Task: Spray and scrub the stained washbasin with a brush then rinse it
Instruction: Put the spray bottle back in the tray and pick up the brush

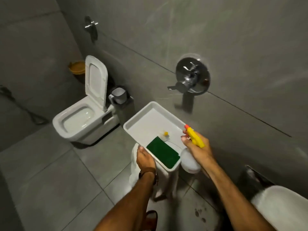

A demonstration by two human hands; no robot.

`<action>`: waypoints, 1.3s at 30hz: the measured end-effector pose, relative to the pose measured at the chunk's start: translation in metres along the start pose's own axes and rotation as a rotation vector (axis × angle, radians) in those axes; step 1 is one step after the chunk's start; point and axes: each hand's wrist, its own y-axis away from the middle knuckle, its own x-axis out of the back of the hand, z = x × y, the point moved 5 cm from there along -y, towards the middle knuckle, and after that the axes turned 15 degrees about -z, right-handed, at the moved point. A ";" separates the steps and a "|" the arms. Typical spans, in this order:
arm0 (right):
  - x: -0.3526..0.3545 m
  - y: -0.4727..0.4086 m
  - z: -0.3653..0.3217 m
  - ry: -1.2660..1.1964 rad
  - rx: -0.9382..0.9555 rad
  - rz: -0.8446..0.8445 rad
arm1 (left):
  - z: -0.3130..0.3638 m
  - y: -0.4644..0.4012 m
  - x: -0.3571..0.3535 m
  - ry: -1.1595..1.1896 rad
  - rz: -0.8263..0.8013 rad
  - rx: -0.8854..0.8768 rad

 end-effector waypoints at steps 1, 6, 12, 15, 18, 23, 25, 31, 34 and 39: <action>-0.016 -0.024 0.006 -0.024 0.001 -0.025 | -0.003 -0.019 0.001 0.000 0.014 0.020; -0.079 -0.127 0.038 -0.114 -0.019 -0.178 | -0.024 -0.093 0.001 -0.052 0.070 0.116; -0.133 -0.213 0.077 -0.185 -0.011 -0.255 | -0.053 -0.147 -0.022 -0.063 0.081 0.179; -0.149 -0.241 0.097 -0.150 -0.012 -0.233 | -0.065 -0.163 -0.028 -0.076 0.105 0.188; -0.160 -0.260 0.114 -0.160 -0.017 -0.231 | -0.075 -0.170 -0.037 -0.038 0.128 0.179; -0.158 -0.269 0.130 0.097 -0.058 -0.338 | -0.080 -0.163 -0.050 -0.006 0.169 0.160; -0.122 -0.254 0.140 0.337 -0.047 -0.228 | -0.079 -0.163 -0.050 -0.001 0.190 0.159; -0.022 -0.170 0.217 0.939 -0.443 0.017 | -0.079 -0.163 -0.052 -0.010 0.193 0.161; -0.025 -0.163 0.228 1.131 -0.473 -0.067 | -0.081 -0.162 -0.054 -0.018 0.175 0.162; -0.033 -0.172 0.218 1.262 -0.488 -0.108 | -0.085 -0.145 -0.058 -0.034 0.158 0.148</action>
